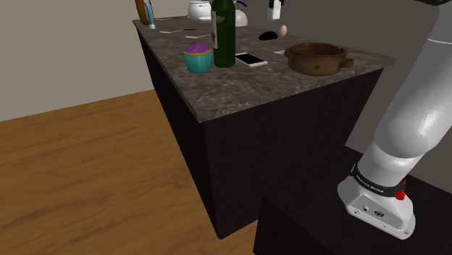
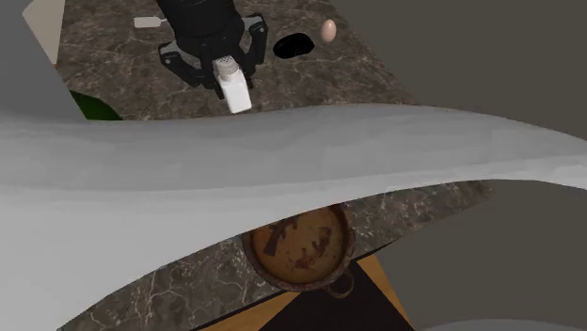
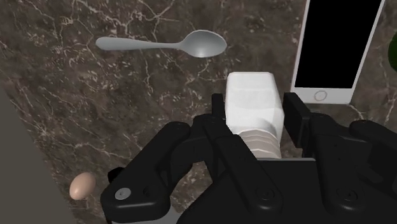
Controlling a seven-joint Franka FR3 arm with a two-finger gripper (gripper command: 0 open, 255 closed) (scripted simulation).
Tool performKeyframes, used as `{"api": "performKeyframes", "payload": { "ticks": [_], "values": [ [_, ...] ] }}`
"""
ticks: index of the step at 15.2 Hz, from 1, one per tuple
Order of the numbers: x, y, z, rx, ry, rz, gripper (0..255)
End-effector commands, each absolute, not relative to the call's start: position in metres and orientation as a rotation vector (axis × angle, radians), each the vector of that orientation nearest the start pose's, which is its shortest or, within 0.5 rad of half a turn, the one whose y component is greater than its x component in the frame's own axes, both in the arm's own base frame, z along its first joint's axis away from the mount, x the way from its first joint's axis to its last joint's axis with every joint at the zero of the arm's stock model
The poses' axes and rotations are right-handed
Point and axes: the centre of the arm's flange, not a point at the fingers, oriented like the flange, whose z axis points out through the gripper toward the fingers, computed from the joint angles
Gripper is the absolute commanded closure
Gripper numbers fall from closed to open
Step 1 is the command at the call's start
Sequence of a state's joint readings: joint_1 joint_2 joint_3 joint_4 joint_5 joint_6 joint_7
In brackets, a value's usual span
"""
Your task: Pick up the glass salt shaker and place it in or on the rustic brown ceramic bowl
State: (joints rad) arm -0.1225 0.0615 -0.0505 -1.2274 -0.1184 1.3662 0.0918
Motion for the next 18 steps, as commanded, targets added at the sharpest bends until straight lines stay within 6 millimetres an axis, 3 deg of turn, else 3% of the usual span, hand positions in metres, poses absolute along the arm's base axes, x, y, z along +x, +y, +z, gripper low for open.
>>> {"api": "performKeyframes", "payload": {
  "ticks": [1,18],
  "values": [
    [0.520,-0.105,0.735,-3.225,0.476,-0.118,255],
    [0.299,-0.066,0.748,-3.225,0.476,-0.118,255]
  ]
}}
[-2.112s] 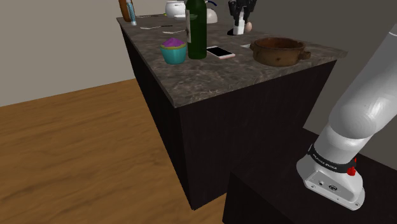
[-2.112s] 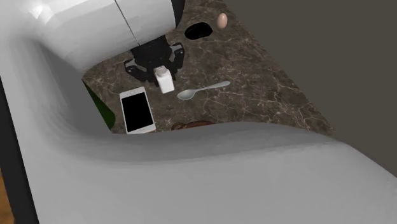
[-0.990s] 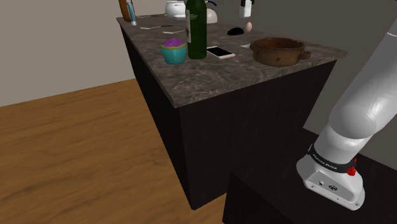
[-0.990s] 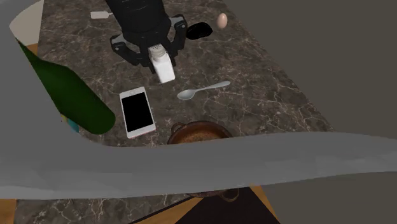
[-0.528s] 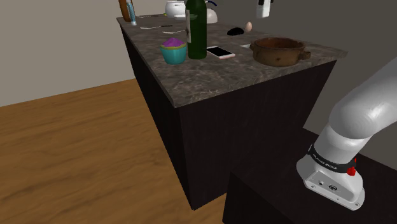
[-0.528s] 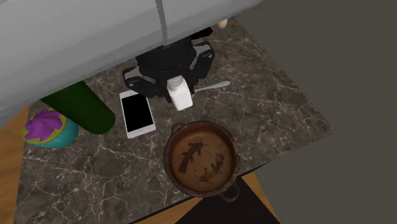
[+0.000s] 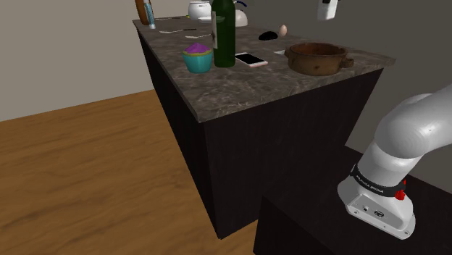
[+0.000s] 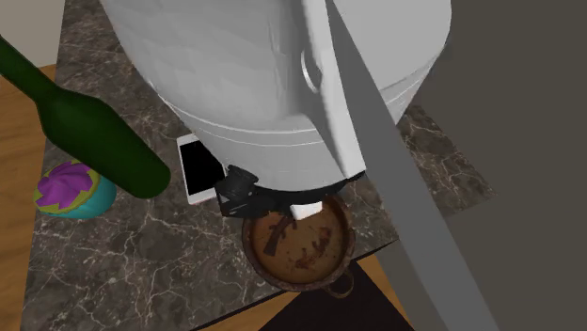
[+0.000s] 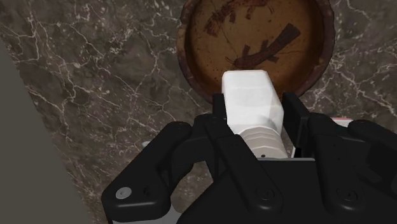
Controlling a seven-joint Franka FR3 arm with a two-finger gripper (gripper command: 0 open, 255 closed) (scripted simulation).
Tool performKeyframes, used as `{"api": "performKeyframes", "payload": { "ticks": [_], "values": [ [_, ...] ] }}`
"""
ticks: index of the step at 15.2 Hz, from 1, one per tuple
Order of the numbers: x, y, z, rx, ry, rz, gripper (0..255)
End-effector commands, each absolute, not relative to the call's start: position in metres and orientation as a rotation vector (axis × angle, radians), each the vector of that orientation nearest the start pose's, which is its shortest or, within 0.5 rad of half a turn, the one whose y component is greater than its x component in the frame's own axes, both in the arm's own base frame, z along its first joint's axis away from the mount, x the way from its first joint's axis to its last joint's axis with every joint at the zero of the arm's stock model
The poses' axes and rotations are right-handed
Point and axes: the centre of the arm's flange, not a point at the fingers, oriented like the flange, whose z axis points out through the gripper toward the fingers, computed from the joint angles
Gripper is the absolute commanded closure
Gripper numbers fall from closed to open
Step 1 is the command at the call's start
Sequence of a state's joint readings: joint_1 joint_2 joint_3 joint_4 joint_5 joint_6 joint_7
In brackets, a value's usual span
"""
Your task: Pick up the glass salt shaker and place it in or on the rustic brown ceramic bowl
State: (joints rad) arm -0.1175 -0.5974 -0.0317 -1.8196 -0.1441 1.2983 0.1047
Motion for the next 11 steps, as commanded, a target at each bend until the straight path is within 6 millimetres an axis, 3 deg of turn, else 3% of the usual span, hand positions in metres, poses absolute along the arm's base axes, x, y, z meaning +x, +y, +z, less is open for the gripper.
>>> {"api": "performKeyframes", "payload": {
  "ticks": [1,11],
  "values": [
    [0.293,-0.065,0.749,-3.225,0.476,-0.118,255],
    [0.293,-0.065,0.696,-3.225,0.476,-0.118,255]
  ]
}}
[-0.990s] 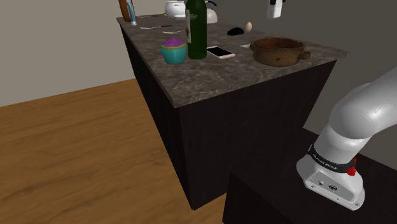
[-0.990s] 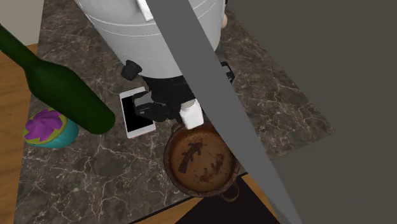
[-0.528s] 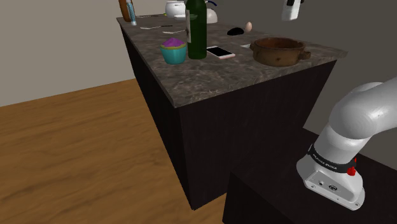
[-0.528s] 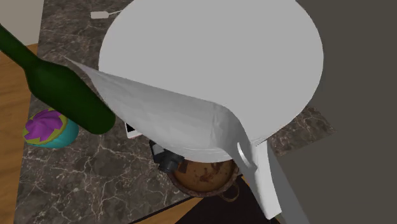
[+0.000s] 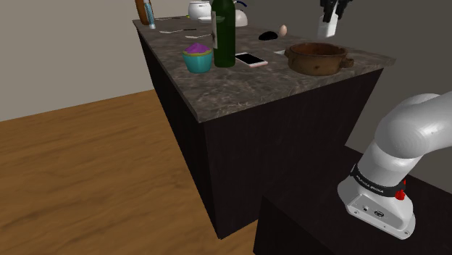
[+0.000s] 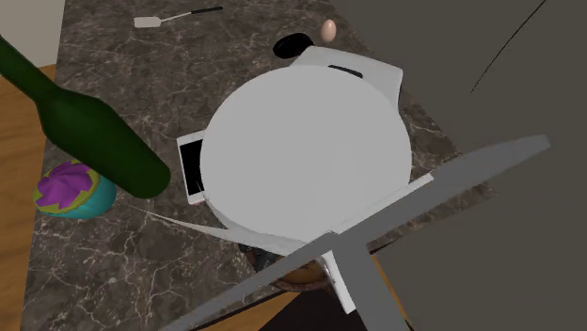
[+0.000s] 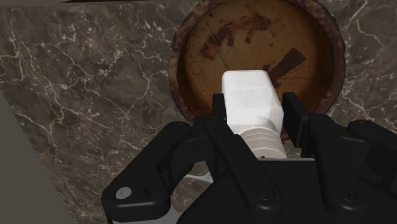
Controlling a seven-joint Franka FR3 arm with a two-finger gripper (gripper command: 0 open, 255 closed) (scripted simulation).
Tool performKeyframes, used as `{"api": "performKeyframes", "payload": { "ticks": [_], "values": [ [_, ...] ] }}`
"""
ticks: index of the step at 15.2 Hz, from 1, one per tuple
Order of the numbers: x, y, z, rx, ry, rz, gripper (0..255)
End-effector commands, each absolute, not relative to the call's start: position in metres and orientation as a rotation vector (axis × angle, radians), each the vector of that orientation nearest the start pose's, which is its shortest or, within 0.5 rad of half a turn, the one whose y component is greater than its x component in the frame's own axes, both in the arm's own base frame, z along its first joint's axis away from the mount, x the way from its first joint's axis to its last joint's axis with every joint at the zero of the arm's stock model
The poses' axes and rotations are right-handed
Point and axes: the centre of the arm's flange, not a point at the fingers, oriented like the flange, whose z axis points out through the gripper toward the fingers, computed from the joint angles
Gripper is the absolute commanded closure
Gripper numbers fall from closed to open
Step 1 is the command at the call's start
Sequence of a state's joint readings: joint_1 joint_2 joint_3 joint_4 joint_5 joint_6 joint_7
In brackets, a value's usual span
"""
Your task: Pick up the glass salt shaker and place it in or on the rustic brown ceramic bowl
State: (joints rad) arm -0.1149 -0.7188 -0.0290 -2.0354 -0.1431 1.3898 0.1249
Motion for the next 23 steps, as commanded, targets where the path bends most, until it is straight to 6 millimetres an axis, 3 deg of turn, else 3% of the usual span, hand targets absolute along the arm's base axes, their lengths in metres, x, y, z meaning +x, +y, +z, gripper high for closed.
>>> {"api": "performKeyframes", "payload": {
  "ticks": [1,6,13,14,19,23],
  "values": [
    [0.293,-0.065,0.691,-3.225,0.476,-0.118,255],
    [0.293,-0.065,0.665,-3.225,0.476,-0.118,255],
    [0.293,-0.065,0.665,-3.225,0.476,-0.118,255],
    [0.293,-0.065,0.665,-3.225,0.476,-0.118,0],
    [0.293,-0.065,0.665,-3.225,0.476,-0.118,0],
    [0.290,-0.059,0.714,-3.225,0.476,-0.118,0]
  ]
}}
